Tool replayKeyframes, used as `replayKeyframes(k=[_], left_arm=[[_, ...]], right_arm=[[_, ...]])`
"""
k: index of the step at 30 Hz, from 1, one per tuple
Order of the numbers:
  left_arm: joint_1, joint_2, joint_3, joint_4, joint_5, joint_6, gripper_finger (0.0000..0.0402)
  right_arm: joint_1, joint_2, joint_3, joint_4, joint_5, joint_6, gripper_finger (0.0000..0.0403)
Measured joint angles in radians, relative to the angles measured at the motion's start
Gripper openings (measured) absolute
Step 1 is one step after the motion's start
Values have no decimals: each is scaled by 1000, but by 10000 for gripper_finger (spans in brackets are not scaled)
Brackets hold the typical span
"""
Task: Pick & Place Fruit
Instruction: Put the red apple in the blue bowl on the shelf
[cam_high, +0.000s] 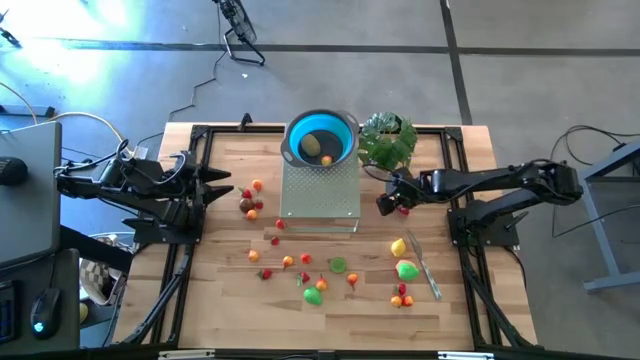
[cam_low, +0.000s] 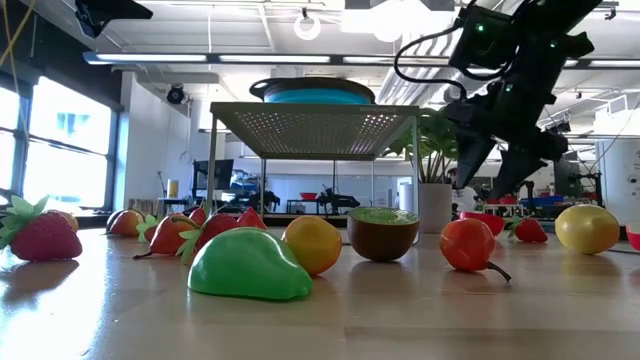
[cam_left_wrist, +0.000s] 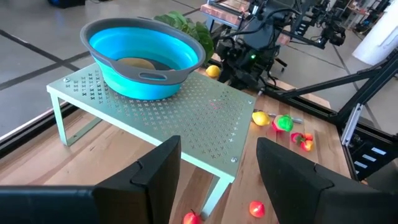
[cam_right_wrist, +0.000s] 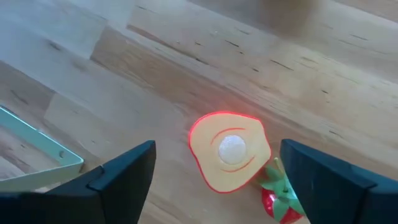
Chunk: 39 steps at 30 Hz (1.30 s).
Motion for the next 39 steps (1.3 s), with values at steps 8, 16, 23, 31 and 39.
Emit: replayKeyframes(k=[8,16,23,31,39], left_arm=[[0,0,0,0,0,0,205],[0,0,0,-23,0,-1,205],[0,0,0,-23,0,-1,205],[0,0,0,-23,0,-1,205],[0,0,0,-22,-9,-1,205]], right_arm=[[0,0,-49,48,-1,58,353],[0,0,-148,234,-7,87,366],[0,0,-192,265,-6,70,366],[0,0,-220,346,-10,29,365],[0,54,-220,377,-35,0,364]])
